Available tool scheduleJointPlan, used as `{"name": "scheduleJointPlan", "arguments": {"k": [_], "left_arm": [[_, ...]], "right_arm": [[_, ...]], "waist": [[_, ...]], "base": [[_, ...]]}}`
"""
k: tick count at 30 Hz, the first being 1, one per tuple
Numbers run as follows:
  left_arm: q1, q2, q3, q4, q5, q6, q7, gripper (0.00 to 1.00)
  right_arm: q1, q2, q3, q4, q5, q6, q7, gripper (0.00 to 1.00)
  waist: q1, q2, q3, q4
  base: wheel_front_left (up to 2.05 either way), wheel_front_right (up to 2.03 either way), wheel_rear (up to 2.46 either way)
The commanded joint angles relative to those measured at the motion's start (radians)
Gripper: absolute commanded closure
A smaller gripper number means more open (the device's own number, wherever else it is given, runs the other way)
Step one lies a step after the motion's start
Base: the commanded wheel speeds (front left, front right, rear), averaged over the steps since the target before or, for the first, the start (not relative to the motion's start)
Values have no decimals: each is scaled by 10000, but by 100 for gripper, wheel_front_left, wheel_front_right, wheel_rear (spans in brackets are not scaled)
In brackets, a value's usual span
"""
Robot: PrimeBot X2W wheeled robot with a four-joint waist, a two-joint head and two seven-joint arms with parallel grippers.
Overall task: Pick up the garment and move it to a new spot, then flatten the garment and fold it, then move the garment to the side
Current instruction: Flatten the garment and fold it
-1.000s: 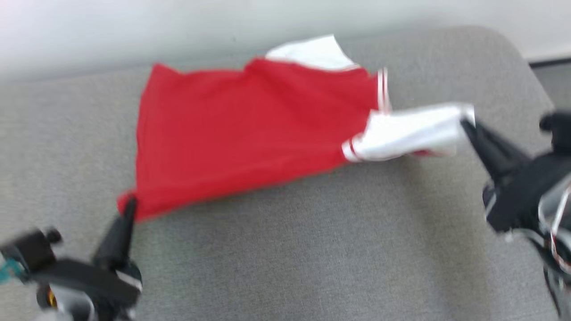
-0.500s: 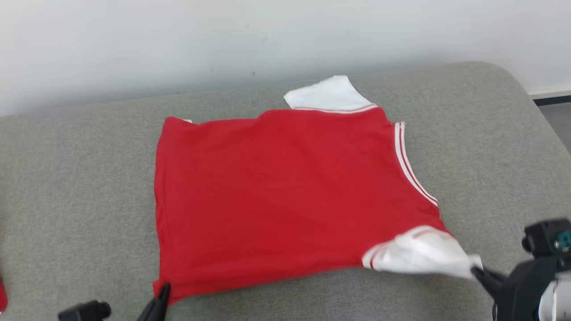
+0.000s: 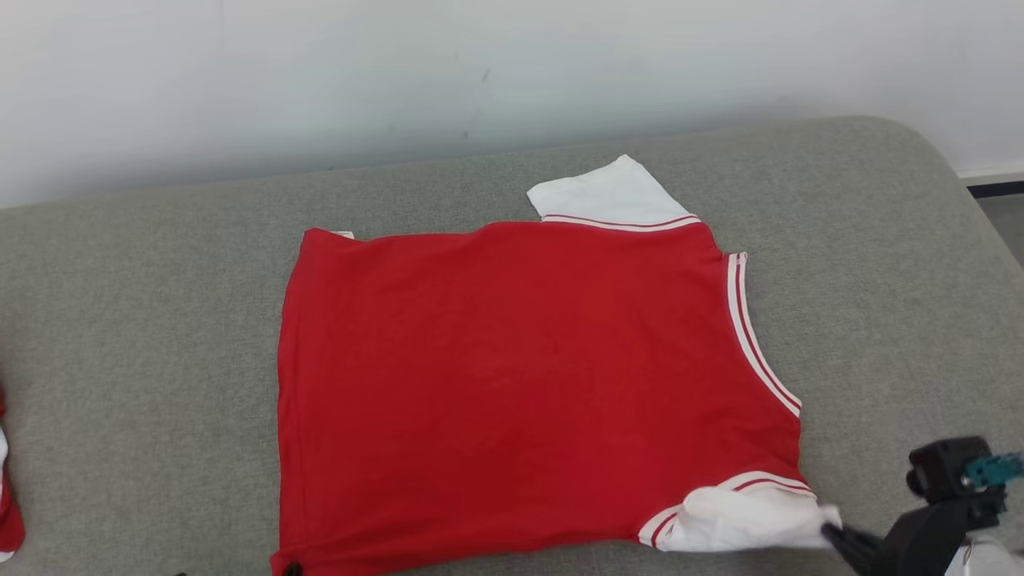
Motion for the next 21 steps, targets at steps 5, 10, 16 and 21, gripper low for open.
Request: {"name": "scheduleJointPlan", "arguments": {"k": [5,10,16,21], "left_arm": [[-526,-205,149,99,-62,-106,-169,100],[-1277,-630,492,175,-341,-205,-479,100],[-2172,-905,527,515,-215,-74,-404,100],[-2784,-1046,452,901,-41,-156,-458,100]], "right_arm": [[-1073,-991,453,54,-262,-19,-1182,100],[-2209,-1764,1088,540,-308,-19,-2476,100],[-3356,-2256,1772,1545,-322,-19,-4104,100],[-3987,-2548,2218,2260,-372,-19,-5054,100]], "waist": [[0,0,122,67],[0,0,323,203],[0,0,733,373],[0,0,1027,489]], "base": [[0,0,0],[0,0,0],[0,0,0],[0,0,0]]}}
